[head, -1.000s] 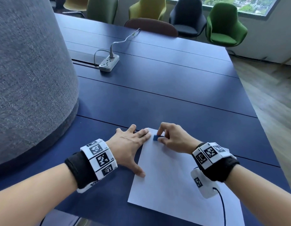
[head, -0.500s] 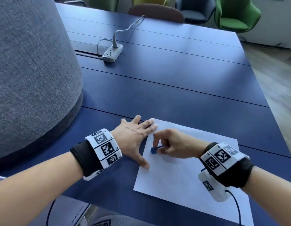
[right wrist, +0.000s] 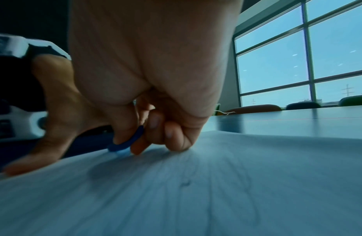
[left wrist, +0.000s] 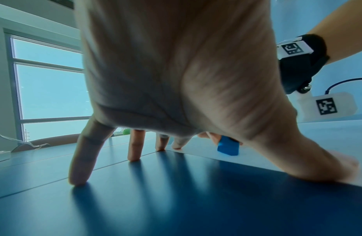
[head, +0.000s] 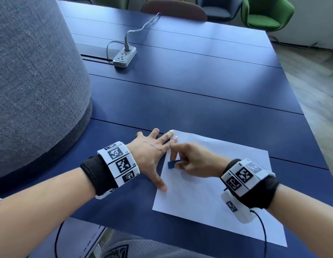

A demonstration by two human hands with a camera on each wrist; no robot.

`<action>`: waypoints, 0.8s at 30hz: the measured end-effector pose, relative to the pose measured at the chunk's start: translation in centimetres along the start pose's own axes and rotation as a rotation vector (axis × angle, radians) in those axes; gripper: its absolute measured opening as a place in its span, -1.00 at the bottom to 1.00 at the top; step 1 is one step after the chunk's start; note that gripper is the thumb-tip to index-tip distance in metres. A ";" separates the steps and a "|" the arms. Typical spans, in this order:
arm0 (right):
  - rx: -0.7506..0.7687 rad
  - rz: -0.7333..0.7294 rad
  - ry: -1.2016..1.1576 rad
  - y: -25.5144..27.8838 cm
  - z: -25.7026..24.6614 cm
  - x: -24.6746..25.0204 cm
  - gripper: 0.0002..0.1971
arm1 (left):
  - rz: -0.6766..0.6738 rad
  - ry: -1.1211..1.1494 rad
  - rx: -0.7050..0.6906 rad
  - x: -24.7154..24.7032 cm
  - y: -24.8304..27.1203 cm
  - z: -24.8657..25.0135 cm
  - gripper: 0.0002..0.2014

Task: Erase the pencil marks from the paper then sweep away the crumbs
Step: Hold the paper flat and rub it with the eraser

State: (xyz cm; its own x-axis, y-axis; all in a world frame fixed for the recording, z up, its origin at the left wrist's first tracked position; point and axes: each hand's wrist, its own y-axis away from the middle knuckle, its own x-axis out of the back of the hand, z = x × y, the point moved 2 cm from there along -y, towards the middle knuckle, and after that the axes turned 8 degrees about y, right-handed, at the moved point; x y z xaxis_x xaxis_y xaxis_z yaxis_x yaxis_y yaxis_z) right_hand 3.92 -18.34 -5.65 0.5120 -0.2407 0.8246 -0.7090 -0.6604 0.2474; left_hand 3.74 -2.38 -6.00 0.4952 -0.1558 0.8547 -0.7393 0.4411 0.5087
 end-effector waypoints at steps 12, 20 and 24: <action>0.059 -0.268 0.033 1.6 -1.2 -0.7 -0.85 | -0.023 -0.024 0.017 -0.1 -0.1 0.1 0.44; 0.044 -0.181 0.040 2.1 -1.3 -0.8 -0.82 | -0.015 -0.020 0.006 -0.2 -0.1 -0.1 0.45; 0.054 -0.276 0.079 2.4 -1.8 -0.9 -0.82 | -0.004 -0.020 0.002 -0.2 0.1 0.0 0.45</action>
State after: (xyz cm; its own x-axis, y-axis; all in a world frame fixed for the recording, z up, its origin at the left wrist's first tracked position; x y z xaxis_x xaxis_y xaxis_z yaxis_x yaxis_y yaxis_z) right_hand 0.88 -18.37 -4.88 0.6412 0.0081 0.7673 -0.5203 -0.7303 0.4426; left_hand 3.59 -2.30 -6.13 0.4895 -0.1750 0.8543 -0.7379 0.4389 0.5127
